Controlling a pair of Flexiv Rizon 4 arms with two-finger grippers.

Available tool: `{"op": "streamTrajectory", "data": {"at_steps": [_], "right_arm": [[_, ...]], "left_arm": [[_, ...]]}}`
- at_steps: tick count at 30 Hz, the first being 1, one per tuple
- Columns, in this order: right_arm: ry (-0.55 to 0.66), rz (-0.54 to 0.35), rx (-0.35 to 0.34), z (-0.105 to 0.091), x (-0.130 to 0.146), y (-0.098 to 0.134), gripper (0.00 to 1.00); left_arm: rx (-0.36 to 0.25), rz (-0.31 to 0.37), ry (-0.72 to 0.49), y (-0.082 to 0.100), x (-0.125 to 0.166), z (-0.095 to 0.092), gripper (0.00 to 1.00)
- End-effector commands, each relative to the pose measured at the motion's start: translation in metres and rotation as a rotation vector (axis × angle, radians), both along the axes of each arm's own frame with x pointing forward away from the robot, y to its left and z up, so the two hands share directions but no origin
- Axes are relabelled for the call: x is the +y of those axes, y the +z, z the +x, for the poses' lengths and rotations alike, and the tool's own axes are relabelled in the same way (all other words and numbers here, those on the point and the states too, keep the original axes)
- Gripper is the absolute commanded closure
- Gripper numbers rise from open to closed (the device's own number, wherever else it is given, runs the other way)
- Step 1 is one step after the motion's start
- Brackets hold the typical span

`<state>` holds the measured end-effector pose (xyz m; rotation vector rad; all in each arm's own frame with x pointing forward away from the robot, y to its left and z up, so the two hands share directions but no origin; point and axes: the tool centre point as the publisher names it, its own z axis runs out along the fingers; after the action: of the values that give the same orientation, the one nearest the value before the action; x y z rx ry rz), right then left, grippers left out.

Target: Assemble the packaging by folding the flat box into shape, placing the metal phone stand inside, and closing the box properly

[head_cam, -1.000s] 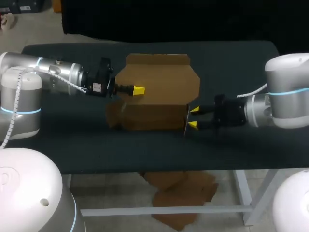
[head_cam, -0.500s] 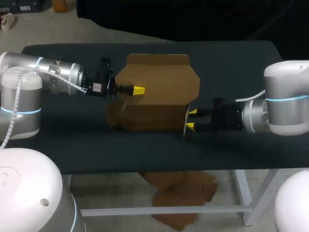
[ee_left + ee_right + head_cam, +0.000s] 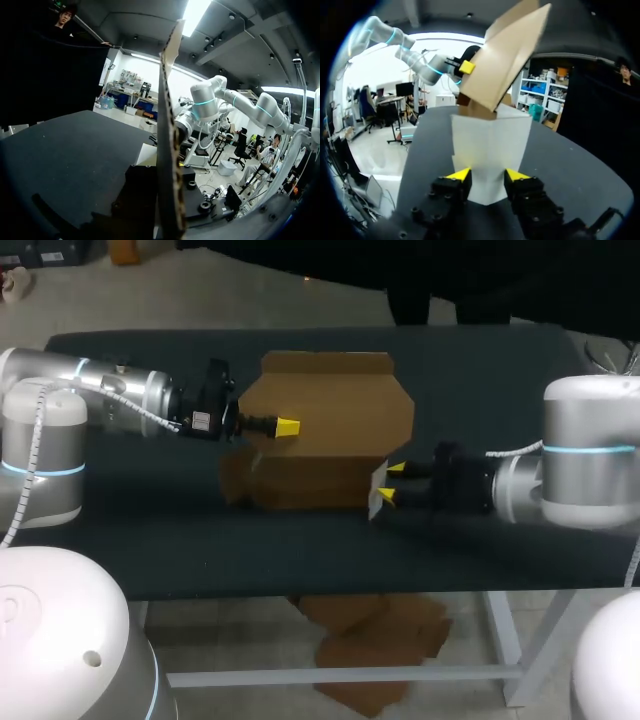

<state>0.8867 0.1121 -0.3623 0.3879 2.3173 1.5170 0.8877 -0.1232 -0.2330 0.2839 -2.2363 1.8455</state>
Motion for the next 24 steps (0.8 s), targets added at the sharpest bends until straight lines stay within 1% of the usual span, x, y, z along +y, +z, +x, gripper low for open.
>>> {"op": "streamTrajectory", "data": {"at_steps": [1, 9, 13, 19, 24], "right_arm": [[-0.076, 0.041, -0.041, -0.004, 0.002, -0.005, 0.53], [-0.169, 0.065, -0.043, -0.004, 0.003, -0.004, 0.54], [-0.181, 0.074, -0.042, -0.003, 0.005, -0.003, 0.54], [-0.225, 0.087, -0.039, 0.002, 0.008, -0.001, 0.53], [-0.297, 0.084, -0.027, 0.006, 0.011, -0.003, 0.53]], "left_arm": [[0.001, 0.001, -0.002, -0.002, 0.0, 0.0, 1.0], [0.001, 0.001, -0.002, -0.002, 0.0, 0.0, 1.0], [0.001, 0.001, -0.002, -0.002, 0.0, 0.0, 1.0], [0.001, 0.001, -0.002, -0.002, 0.0, 0.0, 1.0], [0.001, 0.001, -0.002, -0.002, 0.0, 0.0, 1.0]]}}
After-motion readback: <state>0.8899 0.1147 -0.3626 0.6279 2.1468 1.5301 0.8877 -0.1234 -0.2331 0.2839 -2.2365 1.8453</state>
